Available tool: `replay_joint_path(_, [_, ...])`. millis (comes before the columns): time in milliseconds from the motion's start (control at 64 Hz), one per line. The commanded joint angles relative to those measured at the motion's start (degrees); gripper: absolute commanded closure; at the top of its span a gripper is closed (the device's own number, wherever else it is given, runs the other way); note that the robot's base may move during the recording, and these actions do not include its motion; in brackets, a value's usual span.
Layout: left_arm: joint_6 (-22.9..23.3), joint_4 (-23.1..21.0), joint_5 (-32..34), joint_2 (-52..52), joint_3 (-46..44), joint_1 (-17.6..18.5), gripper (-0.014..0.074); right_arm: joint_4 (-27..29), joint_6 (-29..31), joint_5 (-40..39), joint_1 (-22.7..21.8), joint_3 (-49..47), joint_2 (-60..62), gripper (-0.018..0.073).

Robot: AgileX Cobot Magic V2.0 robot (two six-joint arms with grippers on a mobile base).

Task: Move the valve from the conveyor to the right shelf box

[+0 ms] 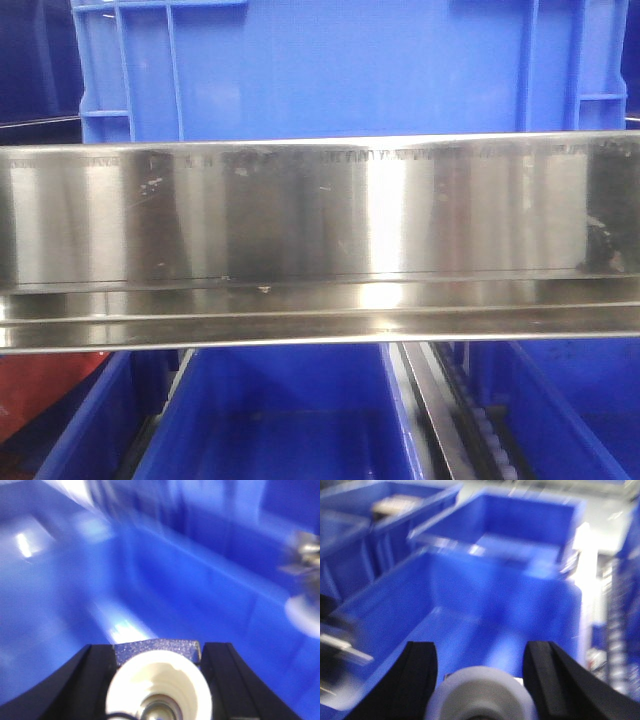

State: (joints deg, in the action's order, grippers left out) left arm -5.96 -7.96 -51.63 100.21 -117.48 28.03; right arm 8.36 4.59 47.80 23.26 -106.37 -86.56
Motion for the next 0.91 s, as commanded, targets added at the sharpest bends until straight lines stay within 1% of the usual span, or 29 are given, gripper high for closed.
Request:
replay_joint_path(0, [-0.3, 0.8, 1.6, 2.8, -1.2, 0.5, 0.0708, -0.5, 0.4, -3.8, 0.3, -1.0, -2.3, 0.0713])
replay_joint_path(125, [-0.3, 0.9, 1.3, 5.8, -1.2, 0.5, 0.0708, -0.5, 0.4, -2.2, 0.3, -1.0, -6.2, 0.0706])
replay_joint_path(172, [-0.3, 1.1, 1.0, 6.6, -1.2, 0.3, 0.0708, -0.5, 0.4, -1.5, 0.3, -1.0, -7.4, 0.0689])
replay_joint_path(266, [-0.3, 1.3, 0.3, 7.4, -1.2, 0.3, 0.0701, -0.5, 0.4, 0.3, 0.3, -1.0, -9.5, 0.0613])
replay_joint_path(344, [-0.3, 1.5, -0.9, 7.7, -1.2, 0.3, 0.0640, -0.5, 0.4, 1.5, 0.3, -1.0, -11.0, 0.0512])
replay_joint_path(406, [-0.3, 2.2, -1.6, 7.9, -1.2, 0.3, 0.0530, -0.5, 0.4, 2.4, 0.3, -1.0, -11.6, 0.0421])
replay_joint_path(453, [-0.2, 2.6, -1.9, 7.9, -1.2, 0.3, 0.0430, -0.5, 0.4, 2.6, 0.3, -1.0, -11.9, 0.0360])
replay_joint_path(547, [0.6, 3.6, -1.9, 7.9, -1.2, 0.3, 0.0193, -0.5, 0.4, 2.6, 0.3, -1.0, -11.9, 0.0246])
replay_joint_path(562, [0.6, 3.7, -1.9, 7.9, -1.2, 0.3, 0.0133, -0.5, 0.4, 2.6, 0.3, -1.0, -11.9, 0.0228])
replay_joint_path(578, [0.6, 4.0, -1.9, 7.9, -1.2, 0.3, 0.0094, -0.5, 0.4, 2.6, 0.3, -1.0, -11.7, 0.0211])
replay_joint_path(625, [0.9, 4.4, -1.9, 7.9, -1.2, 0.3, -0.0012, -0.5, 0.4, 2.6, 0.3, -1.0, -11.6, 0.0157])
replay_joint_path(641, [1.3, 4.4, -1.9, 7.9, -1.2, 0.3, -0.0033, -0.5, 0.4, 2.6, 0.3, -1.0, -11.6, 0.0142])
replay_joint_path(766, [1.9, 4.6, -2.2, 7.9, -1.5, 0.3, 0.0063, -0.5, 0.4, 2.9, 0.3, -1.0, -11.2, 0.0056])
replay_joint_path(891, [1.9, 4.7, -4.9, 7.2, -3.3, 0.3, 0.0156, -0.4, 0.4, 3.4, 0.3, -1.0, -9.6, 0.0062])
